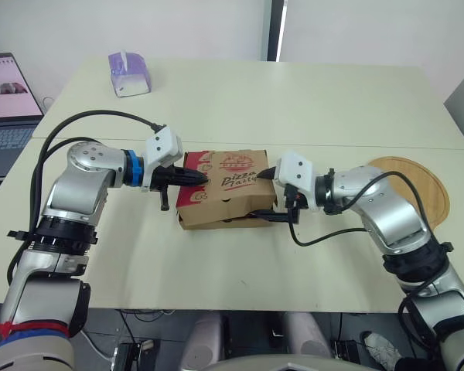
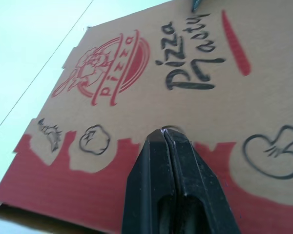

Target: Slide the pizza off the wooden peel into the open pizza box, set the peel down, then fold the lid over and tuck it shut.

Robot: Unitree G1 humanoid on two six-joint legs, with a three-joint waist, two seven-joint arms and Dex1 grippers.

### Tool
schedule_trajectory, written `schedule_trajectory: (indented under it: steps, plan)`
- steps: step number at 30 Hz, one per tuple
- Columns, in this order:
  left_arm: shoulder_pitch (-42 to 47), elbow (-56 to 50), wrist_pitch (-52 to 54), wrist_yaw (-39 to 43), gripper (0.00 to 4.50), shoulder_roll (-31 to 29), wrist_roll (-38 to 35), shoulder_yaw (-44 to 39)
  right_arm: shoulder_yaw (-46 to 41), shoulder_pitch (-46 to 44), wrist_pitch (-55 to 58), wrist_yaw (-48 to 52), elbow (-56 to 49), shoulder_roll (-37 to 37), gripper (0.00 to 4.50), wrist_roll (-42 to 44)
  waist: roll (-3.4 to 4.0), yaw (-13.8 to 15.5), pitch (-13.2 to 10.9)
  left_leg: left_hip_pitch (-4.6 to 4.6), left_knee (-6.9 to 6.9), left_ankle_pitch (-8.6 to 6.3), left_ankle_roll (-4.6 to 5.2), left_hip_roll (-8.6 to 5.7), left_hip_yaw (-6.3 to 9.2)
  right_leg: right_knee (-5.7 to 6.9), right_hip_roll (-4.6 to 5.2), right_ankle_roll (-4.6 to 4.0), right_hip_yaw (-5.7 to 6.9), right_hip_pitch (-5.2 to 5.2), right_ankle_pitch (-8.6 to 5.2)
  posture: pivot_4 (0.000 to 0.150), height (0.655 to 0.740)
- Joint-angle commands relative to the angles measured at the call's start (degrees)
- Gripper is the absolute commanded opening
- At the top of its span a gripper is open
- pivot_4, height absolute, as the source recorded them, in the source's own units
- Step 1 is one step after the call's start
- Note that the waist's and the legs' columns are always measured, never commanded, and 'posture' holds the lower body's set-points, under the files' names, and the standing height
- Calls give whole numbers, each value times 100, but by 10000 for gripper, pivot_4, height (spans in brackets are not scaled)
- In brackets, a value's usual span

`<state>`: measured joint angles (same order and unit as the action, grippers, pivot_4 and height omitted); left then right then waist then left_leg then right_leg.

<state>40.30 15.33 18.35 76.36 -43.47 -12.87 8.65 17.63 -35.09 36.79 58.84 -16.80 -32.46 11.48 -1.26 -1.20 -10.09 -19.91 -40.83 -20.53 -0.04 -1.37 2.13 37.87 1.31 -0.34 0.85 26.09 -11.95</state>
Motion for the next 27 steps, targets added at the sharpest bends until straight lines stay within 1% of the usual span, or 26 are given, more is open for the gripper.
schedule_trajectory:
  steps: [1, 4, 7, 9, 13, 16, 20, 27]
  plan:
    - [74, 63, -55, 51, 0, -10, 124, 57, -249, -206, 293, 410, -499, -164, 44712, 605, 0, -3, 0, 0, 1, 0, 1, 0, 0, -3, 0, 0, 0, 0, 0, 1500, 7400]
    - [106, 107, -92, 70, 0, 20, 156, 57, -276, -337, 579, 609, -663, -284, 44712, 981, -1, -12, -1, -1, 1, -8, 15, 1, 2, -2, -1, 0, 1, 0, 0, 1500, 7400]
    - [132, 106, -88, 67, 0, 62, 167, 51, -251, -473, 607, 512, -618, -255, 44712, 1047, -1, -14, -1, 0, 0, -9, 16, 1, 4, 0, -1, 0, 2, 0, 0, 1500, 7400]
    - [136, 102, -82, 73, 0, 78, 172, 44, -186, -543, 443, 344, -494, -178, 44712, 903, -1, -14, -1, 0, 0, -9, 16, 1, 4, 0, 0, 0, 2, 0, 0, 1500, 7400]
    - [140, 108, -88, 85, 0, 91, 181, 21, 122, -493, -186, 31, -308, -55, 44712, 346, -1, -15, -1, 0, 0, -8, 15, 1, 3, 0, 0, 0, 2, 1, 0, 1500, 7400]
    - [138, 82, -64, 93, 0, 72, 176, 11, 314, -410, -260, -15, -394, -20, 44712, 215, -1, -18, -1, -2, 0, 2, -3, 1, 3, 0, 0, 0, 1, 2, 0, 1500, 7400]
    - [140, 48, -34, 96, 0, 55, 172, 7, 523, -386, -210, -168, -422, 23, 44712, 19, -1, -19, -1, -1, 0, 1, -2, 1, 2, 0, 0, 0, 1, 2, 0, 1500, 7400]
    - [178, 38, 2, 91, 0, 78, 174, 25, 742, -380, -524, -387, -97, 66, 44712, -478, -1, -20, -1, -1, 0, 1, -2, 1, 2, 0, 0, 0, 1, 2, 0, 1500, 7400]
